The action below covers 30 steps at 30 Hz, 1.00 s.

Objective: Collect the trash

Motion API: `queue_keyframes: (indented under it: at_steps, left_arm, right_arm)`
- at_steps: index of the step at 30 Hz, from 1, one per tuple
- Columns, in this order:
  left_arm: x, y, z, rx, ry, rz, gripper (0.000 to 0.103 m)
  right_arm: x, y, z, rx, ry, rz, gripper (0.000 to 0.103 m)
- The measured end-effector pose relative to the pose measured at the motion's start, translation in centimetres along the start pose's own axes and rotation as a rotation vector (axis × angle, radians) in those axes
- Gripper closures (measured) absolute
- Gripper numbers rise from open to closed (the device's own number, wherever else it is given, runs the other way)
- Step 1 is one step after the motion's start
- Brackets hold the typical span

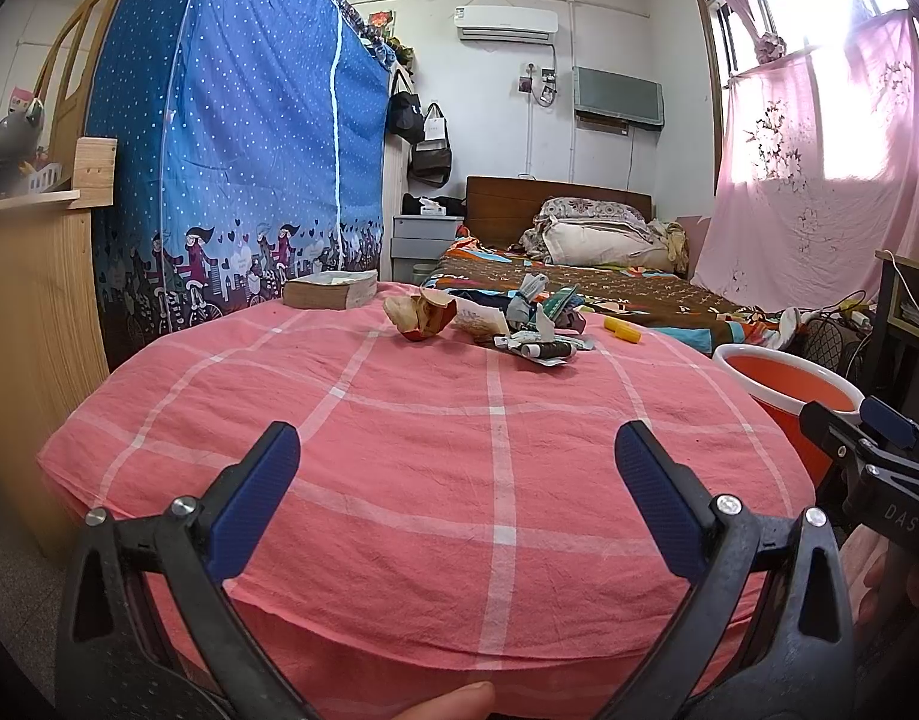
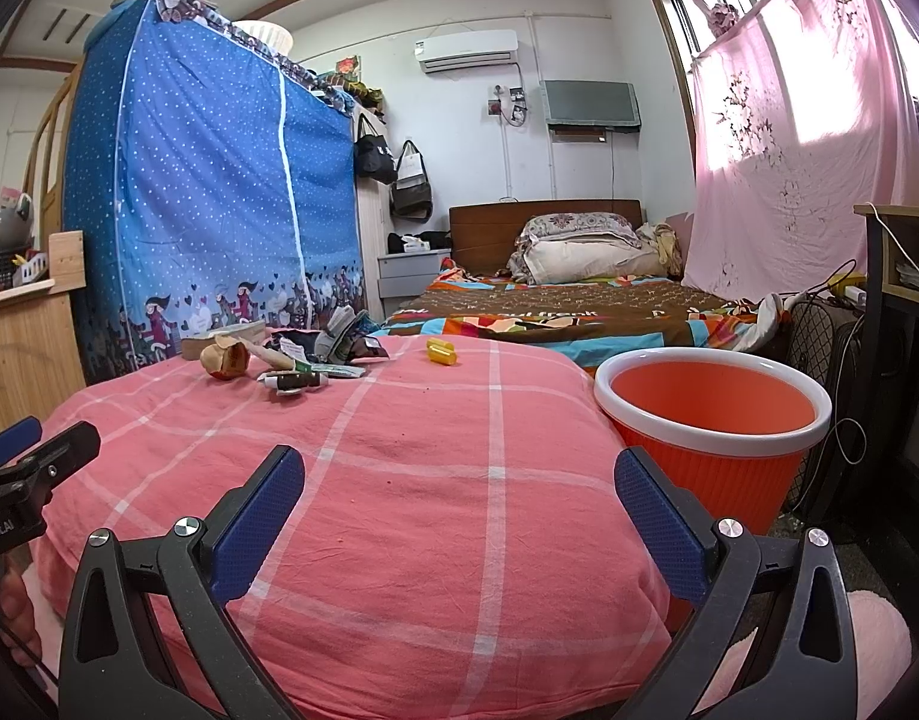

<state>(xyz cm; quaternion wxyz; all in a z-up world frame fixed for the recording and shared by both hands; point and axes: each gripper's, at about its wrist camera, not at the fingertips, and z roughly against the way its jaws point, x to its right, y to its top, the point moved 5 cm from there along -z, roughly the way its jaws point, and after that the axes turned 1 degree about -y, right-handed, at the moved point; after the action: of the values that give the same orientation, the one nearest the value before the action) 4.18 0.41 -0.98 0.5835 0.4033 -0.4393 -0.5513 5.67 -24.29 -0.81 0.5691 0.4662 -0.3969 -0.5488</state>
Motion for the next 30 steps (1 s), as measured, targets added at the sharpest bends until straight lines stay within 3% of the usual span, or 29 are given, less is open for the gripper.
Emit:
queue_keyframes:
  at_steps: [30]
  left_arm:
    - [0.00, 0.31, -0.03, 0.002, 0.002, 0.001, 0.000]
  right_arm:
    - [-0.21, 0.44, -0.33, 0.007, 0.024, -0.020, 0.000]
